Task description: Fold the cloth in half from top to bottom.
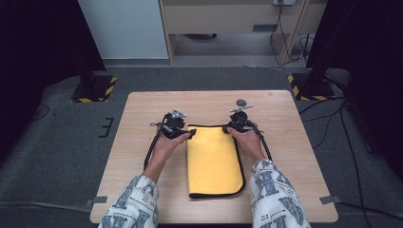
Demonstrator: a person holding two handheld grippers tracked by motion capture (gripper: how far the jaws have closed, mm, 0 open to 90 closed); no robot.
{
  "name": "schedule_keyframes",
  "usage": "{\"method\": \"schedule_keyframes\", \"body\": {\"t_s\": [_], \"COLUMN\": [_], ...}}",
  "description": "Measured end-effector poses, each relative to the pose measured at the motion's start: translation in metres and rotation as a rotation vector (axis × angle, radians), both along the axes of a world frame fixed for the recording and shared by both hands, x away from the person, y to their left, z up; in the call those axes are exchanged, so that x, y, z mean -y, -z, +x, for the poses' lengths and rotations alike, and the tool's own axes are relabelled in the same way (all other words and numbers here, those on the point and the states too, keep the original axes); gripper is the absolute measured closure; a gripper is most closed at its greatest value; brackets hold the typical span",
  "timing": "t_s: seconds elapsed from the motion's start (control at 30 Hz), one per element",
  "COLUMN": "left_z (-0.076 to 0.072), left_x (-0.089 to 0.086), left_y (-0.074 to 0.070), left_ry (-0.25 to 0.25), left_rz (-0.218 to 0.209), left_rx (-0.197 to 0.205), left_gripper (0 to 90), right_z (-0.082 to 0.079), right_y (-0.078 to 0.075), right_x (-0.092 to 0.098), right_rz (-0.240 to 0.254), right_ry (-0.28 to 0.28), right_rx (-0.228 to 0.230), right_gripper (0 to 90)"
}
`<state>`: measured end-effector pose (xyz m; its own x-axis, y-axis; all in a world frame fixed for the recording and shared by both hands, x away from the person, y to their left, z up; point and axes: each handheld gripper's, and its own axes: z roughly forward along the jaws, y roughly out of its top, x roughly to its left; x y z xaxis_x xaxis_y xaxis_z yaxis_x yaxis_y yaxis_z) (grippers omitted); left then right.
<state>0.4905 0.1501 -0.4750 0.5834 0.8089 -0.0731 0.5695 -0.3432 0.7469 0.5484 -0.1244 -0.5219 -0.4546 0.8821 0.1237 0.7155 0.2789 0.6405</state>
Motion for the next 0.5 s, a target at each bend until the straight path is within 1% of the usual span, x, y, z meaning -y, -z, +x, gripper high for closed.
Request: {"method": "schedule_keyframes", "body": {"t_s": [0.1, 0.13, 0.17, 0.23, 0.3, 0.37, 0.4, 0.5], "left_z": [-0.0003, -0.0003, -0.0003, -0.0003, -0.0003, 0.0003, 0.0008, 0.0059], "left_x": [-0.0017, -0.0028, -0.0033, -0.0042, -0.0044, -0.004, -0.0033, -0.0006], "left_y": [0.0012, 0.0014, 0.0015, 0.002, 0.0027, 0.0036, 0.0043, 0.0074], "left_ry": [-0.002, -0.003, -0.004, -0.008, -0.006, -0.003, -0.002, 0.012], "left_rz": [-0.002, -0.002, -0.003, -0.007, -0.004, -0.004, -0.011, -0.008], "left_rx": [-0.002, -0.003, -0.004, -0.002, -0.005, -0.007, -0.005, -0.008], "left_gripper": [36.7, 36.7, 36.7, 36.8, 36.9, 37.3, 37.4, 37.6], "right_z": [0.0009, 0.0013, 0.0013, 0.0, -0.0011, -0.0014, -0.0017, -0.0038], "right_y": [0.0026, 0.0027, 0.0028, 0.0031, 0.0027, 0.0016, 0.0011, 0.0002], "right_x": [-0.0015, -0.0022, -0.0035, -0.0055, -0.0059, -0.0052, -0.0051, -0.006], "right_rz": [0.02, 0.035, 0.039, 0.027, 0.005, 0.003, 0.002, -0.008], "right_ry": [-0.004, -0.009, -0.018, -0.041, -0.057, -0.06, -0.063, -0.082], "right_rx": [0.009, 0.005, 0.007, 0.019, 0.03, 0.018, 0.013, 0.011], "right_gripper": [37.4, 38.2, 40.6, 46.6, 58.2, 66.5, 70.1, 76.9]}}
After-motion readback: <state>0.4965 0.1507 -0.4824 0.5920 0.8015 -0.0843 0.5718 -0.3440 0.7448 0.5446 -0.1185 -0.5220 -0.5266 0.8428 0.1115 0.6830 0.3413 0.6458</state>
